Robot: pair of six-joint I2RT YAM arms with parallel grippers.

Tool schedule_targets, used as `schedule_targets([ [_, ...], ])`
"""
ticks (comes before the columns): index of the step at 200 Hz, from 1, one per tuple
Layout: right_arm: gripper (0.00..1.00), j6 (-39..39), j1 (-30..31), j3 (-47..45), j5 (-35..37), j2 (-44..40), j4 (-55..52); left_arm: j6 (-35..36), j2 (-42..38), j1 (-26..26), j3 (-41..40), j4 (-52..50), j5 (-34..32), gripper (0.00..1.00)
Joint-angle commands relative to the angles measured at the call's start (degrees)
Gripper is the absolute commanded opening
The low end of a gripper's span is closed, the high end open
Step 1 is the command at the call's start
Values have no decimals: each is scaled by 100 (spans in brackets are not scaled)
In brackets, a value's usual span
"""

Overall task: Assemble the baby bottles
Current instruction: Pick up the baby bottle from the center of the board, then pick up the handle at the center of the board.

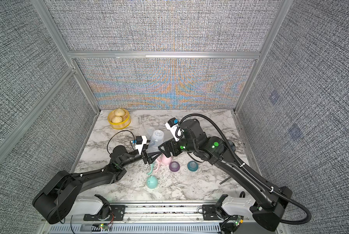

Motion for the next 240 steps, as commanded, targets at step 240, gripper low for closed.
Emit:
schedule_targets([
  [240, 54, 4441, 1605, -4743, 1636, 1924, 7297, 362, -2214, 13, 128, -2806, -1051, 17],
])
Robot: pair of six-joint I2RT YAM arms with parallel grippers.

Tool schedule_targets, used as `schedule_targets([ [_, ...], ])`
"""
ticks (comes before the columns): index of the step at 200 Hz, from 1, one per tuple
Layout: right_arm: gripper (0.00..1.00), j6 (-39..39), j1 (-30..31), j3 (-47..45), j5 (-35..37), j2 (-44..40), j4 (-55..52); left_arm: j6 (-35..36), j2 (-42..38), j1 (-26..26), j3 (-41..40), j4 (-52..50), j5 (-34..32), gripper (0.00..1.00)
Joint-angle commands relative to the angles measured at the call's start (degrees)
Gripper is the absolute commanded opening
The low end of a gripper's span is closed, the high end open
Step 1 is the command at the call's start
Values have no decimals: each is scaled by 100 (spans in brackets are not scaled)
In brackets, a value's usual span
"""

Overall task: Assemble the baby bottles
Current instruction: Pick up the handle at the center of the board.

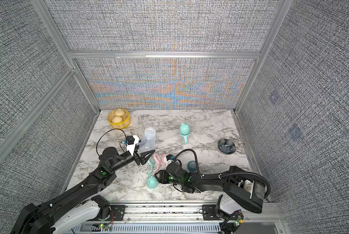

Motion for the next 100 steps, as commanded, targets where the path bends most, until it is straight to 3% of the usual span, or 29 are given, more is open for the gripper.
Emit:
schedule_targets([
  [1, 54, 438, 7, 1, 487, 271, 748, 52, -20, 6, 27, 44, -24, 17],
  [100, 52, 757, 7, 255, 1103, 1255, 1480, 170, -235, 4, 21, -248, -85, 17],
])
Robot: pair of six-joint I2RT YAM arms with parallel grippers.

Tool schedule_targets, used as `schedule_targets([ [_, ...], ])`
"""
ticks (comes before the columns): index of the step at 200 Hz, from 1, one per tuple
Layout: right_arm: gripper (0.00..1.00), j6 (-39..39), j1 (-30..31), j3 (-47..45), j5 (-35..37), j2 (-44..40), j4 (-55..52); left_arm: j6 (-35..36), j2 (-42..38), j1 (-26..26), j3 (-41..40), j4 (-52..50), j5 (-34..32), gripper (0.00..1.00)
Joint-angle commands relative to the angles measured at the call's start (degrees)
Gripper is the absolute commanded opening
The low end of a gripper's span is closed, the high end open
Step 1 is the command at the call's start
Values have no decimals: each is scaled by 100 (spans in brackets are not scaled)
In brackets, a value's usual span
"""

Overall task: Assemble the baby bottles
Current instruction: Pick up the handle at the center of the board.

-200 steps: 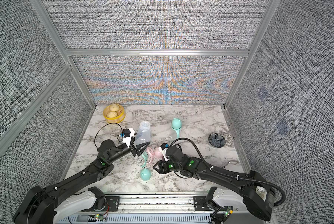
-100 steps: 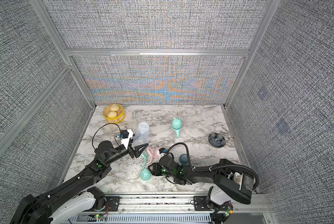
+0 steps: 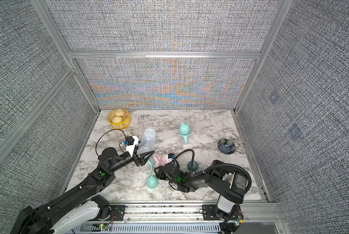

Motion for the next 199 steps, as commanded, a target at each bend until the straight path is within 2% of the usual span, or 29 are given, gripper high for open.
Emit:
schedule_targets([
  [1, 52, 82, 5, 57, 289, 171, 384, 111, -58, 5, 18, 38, -61, 17],
  [77, 48, 155, -28, 189, 505, 668, 786, 131, -265, 6, -33, -128, -216, 17],
  [153, 35, 94, -144, 343, 401, 1007, 1104, 166, -406, 3, -36, -290, -306, 17],
  [199, 28, -190, -144, 488, 496, 798, 620, 157, -424, 7, -45, -292, -349, 17],
])
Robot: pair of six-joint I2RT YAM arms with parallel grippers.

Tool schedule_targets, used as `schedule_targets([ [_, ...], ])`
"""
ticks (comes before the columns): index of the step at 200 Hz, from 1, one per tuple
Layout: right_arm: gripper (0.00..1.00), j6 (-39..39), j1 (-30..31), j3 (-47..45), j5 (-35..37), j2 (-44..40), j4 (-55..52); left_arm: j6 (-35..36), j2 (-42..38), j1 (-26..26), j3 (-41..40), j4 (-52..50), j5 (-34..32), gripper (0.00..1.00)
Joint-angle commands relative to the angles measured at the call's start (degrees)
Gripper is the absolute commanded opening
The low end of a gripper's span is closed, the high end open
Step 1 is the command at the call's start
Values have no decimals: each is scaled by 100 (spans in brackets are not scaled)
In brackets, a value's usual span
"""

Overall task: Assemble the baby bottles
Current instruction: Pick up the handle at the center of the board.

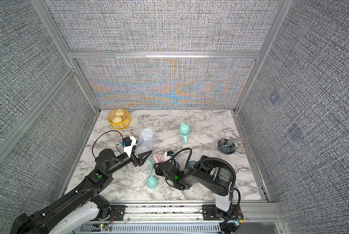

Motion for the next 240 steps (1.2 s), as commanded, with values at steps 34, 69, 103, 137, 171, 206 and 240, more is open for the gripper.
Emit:
schedule_targets([
  [34, 20, -364, 4, 194, 139, -145, -410, 12, -25, 11, -32, 63, -47, 17],
  [69, 18, -487, 6, 243, 155, -182, -508, 11, -26, 12, -43, 58, -59, 17],
  [103, 18, -808, 6, 309, 276, -458, -864, 20, -34, 0, -59, 58, -82, 17],
  [137, 17, -1376, 6, 468, 456, -1055, -1668, -5, 22, 2, -113, 171, -186, 17],
  [171, 17, -1854, -20, 715, 498, -1680, -2557, -7, 87, 7, -130, 277, -190, 16],
  [206, 16, -2205, -136, 954, 759, -2399, -3735, 102, 71, 2, -174, 287, -103, 16],
  [240, 17, -2835, -302, 1378, 909, -3006, -4910, 242, 227, 3, -220, 456, 79, 16],
])
